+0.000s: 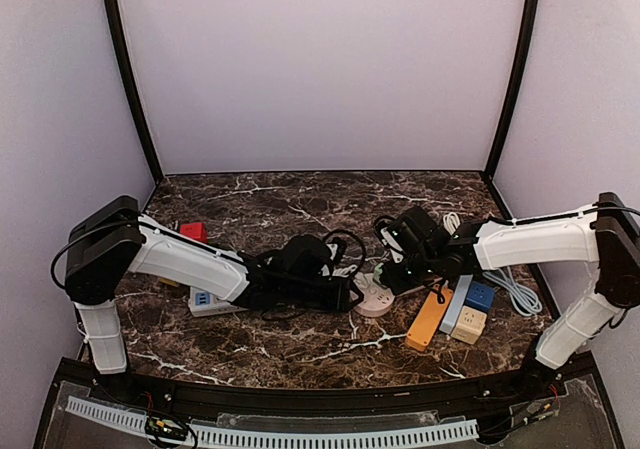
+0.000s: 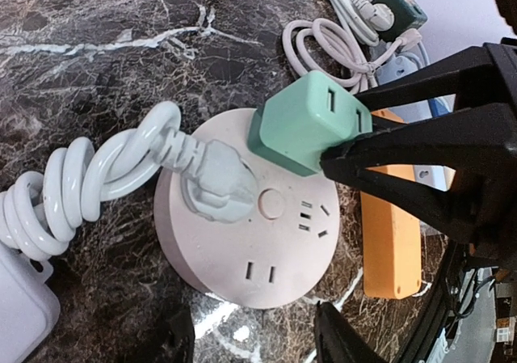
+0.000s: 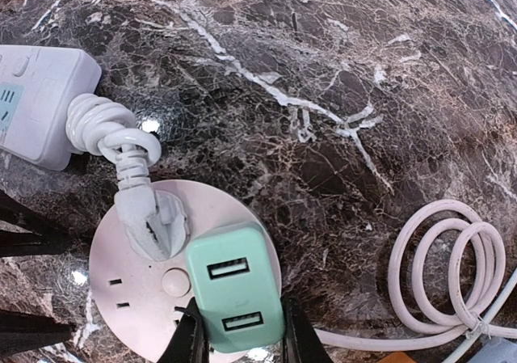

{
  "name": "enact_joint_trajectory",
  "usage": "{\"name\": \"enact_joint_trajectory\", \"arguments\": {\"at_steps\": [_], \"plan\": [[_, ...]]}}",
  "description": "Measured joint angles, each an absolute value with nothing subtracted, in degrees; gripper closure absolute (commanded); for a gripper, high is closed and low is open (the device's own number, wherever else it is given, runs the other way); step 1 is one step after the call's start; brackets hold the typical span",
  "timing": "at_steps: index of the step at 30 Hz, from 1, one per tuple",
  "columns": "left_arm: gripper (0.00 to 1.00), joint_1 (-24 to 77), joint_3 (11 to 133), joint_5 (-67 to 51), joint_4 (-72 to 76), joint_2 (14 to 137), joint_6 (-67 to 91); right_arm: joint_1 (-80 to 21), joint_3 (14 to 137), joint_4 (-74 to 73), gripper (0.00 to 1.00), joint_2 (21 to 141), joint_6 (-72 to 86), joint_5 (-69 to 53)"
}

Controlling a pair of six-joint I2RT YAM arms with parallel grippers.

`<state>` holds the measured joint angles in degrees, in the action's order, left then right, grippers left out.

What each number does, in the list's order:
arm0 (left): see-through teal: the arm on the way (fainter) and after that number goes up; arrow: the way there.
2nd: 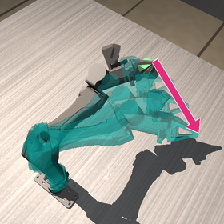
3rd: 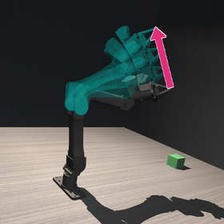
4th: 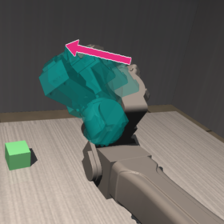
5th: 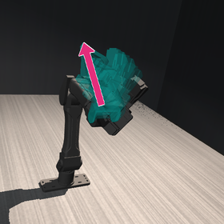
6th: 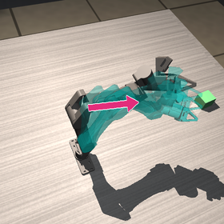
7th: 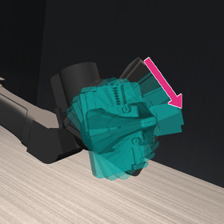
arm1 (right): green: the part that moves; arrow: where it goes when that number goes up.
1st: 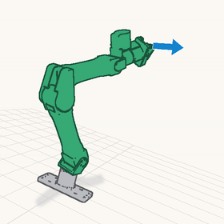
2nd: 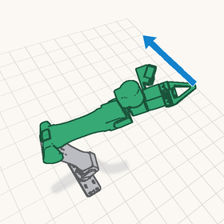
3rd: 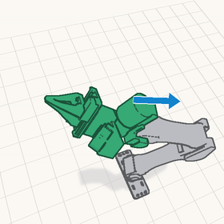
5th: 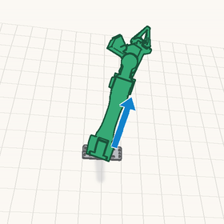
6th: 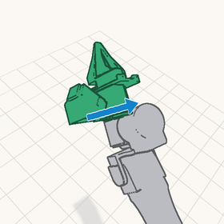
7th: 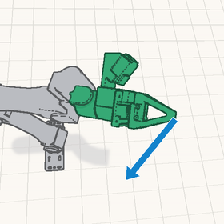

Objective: Pull the plug off the socket

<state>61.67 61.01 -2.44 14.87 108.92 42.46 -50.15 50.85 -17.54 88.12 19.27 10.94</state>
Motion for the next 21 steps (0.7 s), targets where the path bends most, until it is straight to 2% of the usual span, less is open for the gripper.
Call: {"name": "enact_joint_trajectory", "arguments": {"at_steps": [5, 8, 17, 21], "plan": [[0.55, 61.67, 63.13, -1.34, 13.91, 111.55, 42.09, -50.17, 50.85, -17.54, 1.00, 88.12, 19.27, 10.85], [0.63, 61.67, 63.42, -0.05, 13.19, 112.42, 41.74, -50.17, 50.85, -17.52, 1.00, 88.12, 19.27, 10.74], [0.70, 61.67, 63.72, 1.17, 13.65, 113.73, 41.39, -50.22, 50.63, -17.10, 1.00, 88.05, 19.29, 10.66], [0.77, 61.67, 63.72, 1.17, 14.70, 114.10, 41.41, -50.22, 50.61, -17.02, 1.00, 88.05, 19.29, 10.59]]}}
